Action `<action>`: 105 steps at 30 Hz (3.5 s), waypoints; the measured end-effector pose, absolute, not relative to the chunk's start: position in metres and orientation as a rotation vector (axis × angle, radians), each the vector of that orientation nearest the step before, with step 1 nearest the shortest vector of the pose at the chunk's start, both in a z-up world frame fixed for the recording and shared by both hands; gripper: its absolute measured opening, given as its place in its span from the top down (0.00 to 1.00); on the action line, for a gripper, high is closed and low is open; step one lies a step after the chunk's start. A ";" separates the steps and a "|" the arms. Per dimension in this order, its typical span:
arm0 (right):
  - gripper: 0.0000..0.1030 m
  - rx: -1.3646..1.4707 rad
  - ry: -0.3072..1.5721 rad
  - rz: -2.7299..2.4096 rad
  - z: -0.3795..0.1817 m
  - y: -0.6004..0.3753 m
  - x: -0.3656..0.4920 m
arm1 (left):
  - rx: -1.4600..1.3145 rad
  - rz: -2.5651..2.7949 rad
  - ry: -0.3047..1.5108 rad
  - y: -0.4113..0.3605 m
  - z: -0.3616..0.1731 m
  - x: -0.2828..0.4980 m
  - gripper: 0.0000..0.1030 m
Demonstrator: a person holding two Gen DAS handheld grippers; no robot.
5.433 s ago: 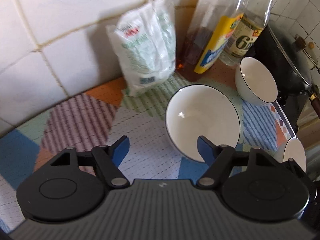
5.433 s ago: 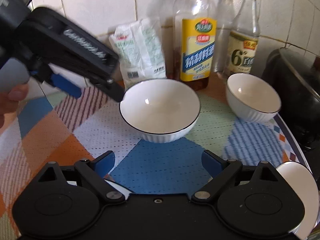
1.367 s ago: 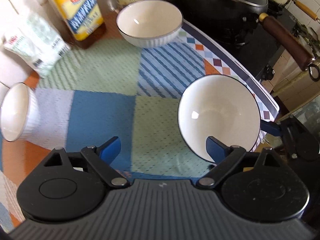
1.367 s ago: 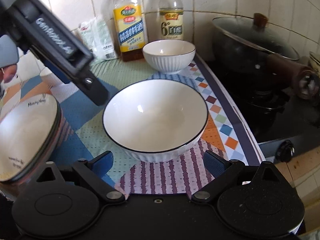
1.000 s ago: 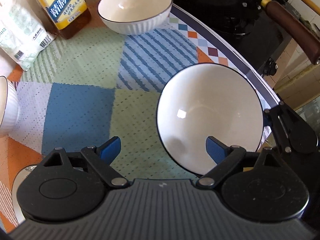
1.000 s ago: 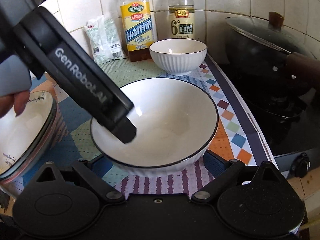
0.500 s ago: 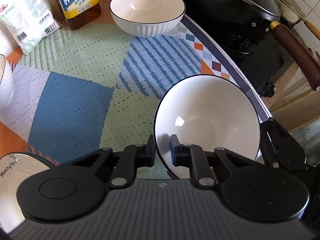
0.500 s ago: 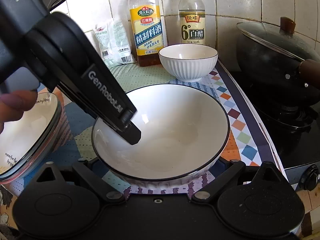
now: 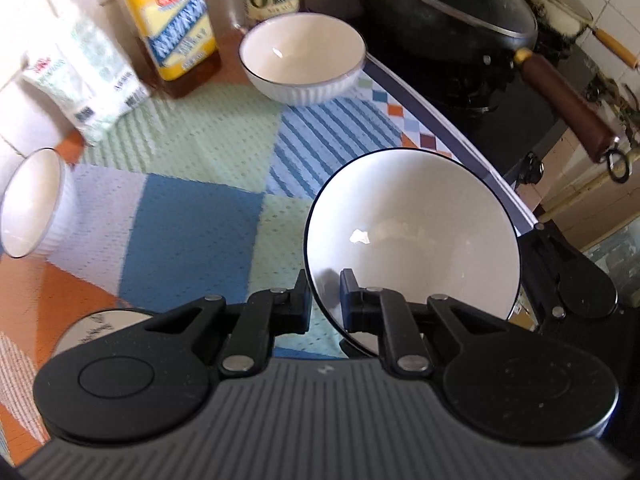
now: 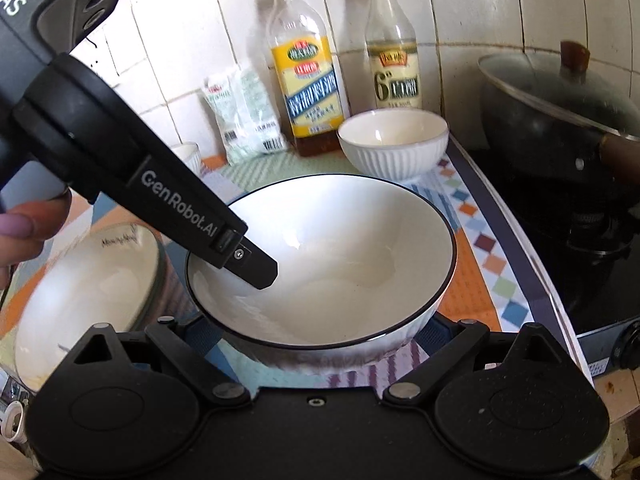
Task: Organize plates and bowls
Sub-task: 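Carry the bowl with the left gripper and lower it into the bowl stack, then reach the left gripper to the last white bowl and grasp its rim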
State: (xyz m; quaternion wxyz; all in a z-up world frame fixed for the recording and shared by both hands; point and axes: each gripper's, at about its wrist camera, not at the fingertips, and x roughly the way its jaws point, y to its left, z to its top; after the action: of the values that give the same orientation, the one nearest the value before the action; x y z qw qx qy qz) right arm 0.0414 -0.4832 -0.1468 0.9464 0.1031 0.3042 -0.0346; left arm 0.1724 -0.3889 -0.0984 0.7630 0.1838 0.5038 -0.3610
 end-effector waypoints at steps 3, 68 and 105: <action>0.05 0.199 0.596 -0.073 -0.134 -0.473 0.044 | 0.350 -0.792 1.088 -0.371 -0.088 0.179 0.87; 0.05 -0.209 0.862 -0.054 -0.123 -0.261 0.349 | 0.336 -0.617 1.174 -0.193 -0.118 0.448 0.82; 0.03 0.050 0.640 -0.285 -0.060 -0.353 0.197 | 0.312 -0.701 1.073 -0.208 -0.030 0.361 0.72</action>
State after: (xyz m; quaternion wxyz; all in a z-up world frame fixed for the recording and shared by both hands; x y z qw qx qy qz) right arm 0.1967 -0.3530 -0.0600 0.9389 0.0246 0.3136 -0.1398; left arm 0.3610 -0.2079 -0.0297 0.7903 0.1449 0.4983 -0.3258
